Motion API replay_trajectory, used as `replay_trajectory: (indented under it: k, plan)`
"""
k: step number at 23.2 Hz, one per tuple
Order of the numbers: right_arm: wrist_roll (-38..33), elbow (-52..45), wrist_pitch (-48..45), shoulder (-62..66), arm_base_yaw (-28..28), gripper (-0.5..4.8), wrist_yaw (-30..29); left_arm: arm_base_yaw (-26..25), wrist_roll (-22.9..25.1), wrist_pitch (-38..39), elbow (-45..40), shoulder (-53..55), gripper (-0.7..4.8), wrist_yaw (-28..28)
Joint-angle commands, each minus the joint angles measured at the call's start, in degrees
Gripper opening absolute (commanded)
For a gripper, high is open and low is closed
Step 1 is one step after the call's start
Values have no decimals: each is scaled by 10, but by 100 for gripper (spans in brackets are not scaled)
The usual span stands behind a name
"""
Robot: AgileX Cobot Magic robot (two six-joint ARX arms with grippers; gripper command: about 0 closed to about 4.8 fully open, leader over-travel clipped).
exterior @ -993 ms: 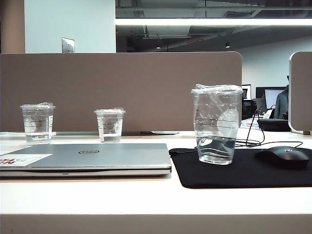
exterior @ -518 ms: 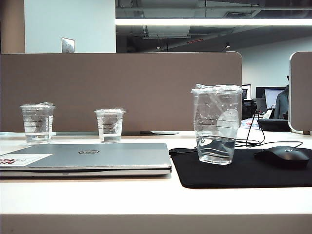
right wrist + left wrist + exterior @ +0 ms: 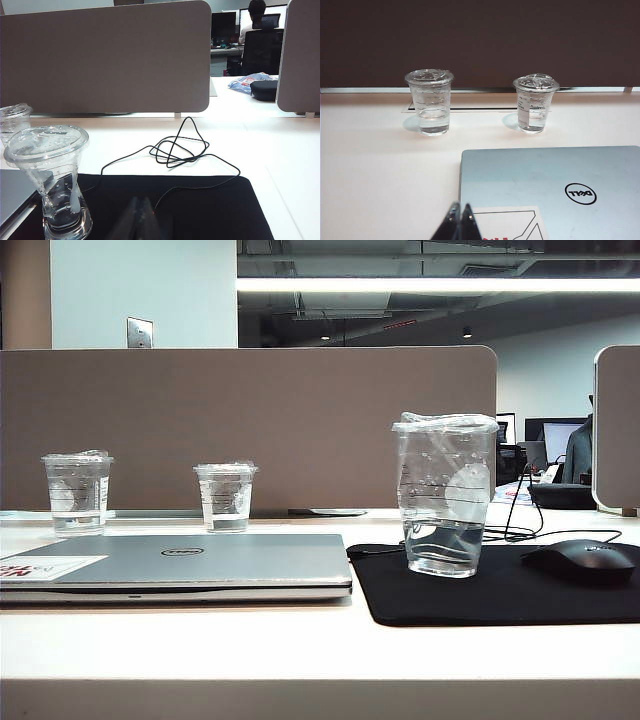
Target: Pick up the coffee cup on the right and place it on the right side of the laptop.
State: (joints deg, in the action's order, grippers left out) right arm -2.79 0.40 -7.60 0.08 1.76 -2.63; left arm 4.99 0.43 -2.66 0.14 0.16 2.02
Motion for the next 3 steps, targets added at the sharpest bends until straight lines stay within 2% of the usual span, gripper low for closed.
replay_trajectory:
  k: [1,3]
  plan:
    - [-2,-3,-12,-1,0,-8,1,0,0,-8,2,0,-5,2]
    - [-2,-3,-12,-1,0,-8,1,0,0,-8,2,0,-5,2]
